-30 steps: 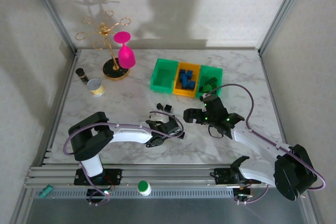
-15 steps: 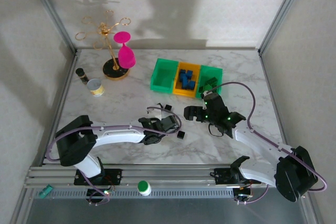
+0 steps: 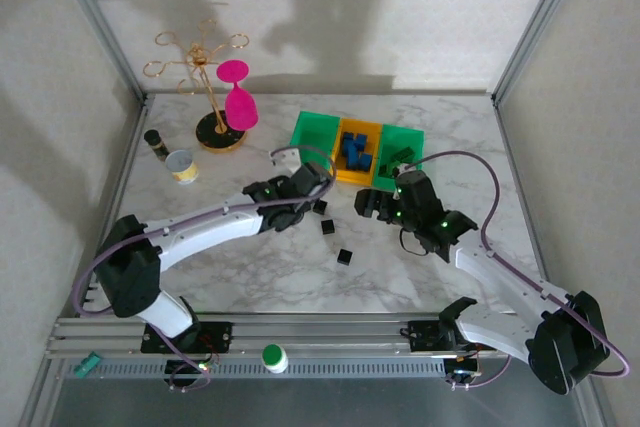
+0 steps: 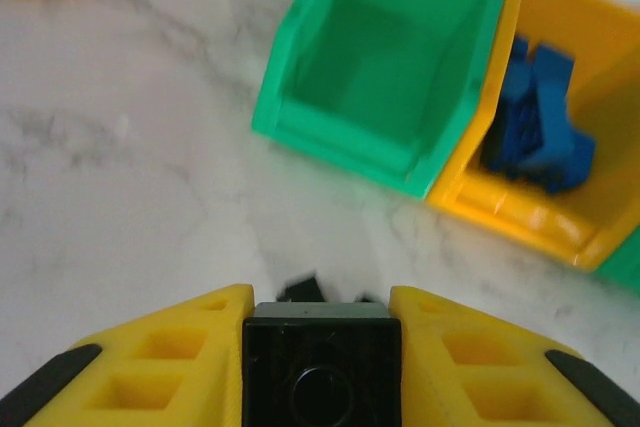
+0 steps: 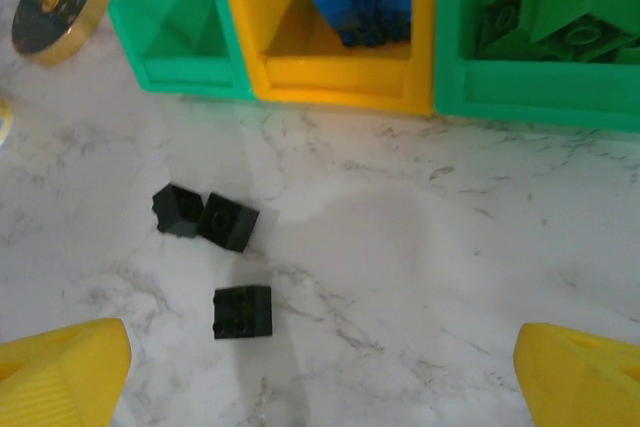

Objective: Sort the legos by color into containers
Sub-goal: Pick up the lego from the middle-left of the table, then place the lego in the container.

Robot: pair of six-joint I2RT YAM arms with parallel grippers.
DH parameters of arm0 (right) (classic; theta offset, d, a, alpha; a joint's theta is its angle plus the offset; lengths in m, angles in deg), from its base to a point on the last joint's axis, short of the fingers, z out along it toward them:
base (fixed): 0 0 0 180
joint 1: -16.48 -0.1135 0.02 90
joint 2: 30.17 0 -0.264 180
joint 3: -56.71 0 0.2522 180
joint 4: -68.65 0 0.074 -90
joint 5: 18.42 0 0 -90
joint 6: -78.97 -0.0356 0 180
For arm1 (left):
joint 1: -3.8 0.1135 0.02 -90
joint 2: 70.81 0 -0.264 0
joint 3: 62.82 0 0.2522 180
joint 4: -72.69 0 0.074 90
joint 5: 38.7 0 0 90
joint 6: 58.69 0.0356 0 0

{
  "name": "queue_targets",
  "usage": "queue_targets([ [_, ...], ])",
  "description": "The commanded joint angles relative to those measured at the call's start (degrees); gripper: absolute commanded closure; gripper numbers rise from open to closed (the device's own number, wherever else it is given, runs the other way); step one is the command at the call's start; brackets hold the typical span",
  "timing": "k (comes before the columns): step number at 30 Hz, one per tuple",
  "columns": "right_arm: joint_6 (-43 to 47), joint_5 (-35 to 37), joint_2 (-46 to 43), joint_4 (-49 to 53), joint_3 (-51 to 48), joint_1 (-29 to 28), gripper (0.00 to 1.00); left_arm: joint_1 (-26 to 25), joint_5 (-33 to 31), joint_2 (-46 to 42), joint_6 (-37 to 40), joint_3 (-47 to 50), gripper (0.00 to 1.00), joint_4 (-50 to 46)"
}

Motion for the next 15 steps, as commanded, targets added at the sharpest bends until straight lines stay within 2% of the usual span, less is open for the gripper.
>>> queue_targets([
  [1, -2.81, 0.58, 0.64, 0.69, 1.83, 2.00, 0.01, 4.02, 2.46, 4.14, 7.18, -3.70, 0.65, 5.19],
  [6, -2.64, -0.50, 2.03, -1.66, 2.64, 2.45, 0.01, 8.24, 5.68, 11.23, 12.71, -8.83, 0.65, 12.90],
  [15, -1.93, 0.24, 3.60, -1.38, 2.95, 2.79, 0.01, 12.95, 9.60, 25.78, 17.56, -19.98, 0.66, 15.21],
])
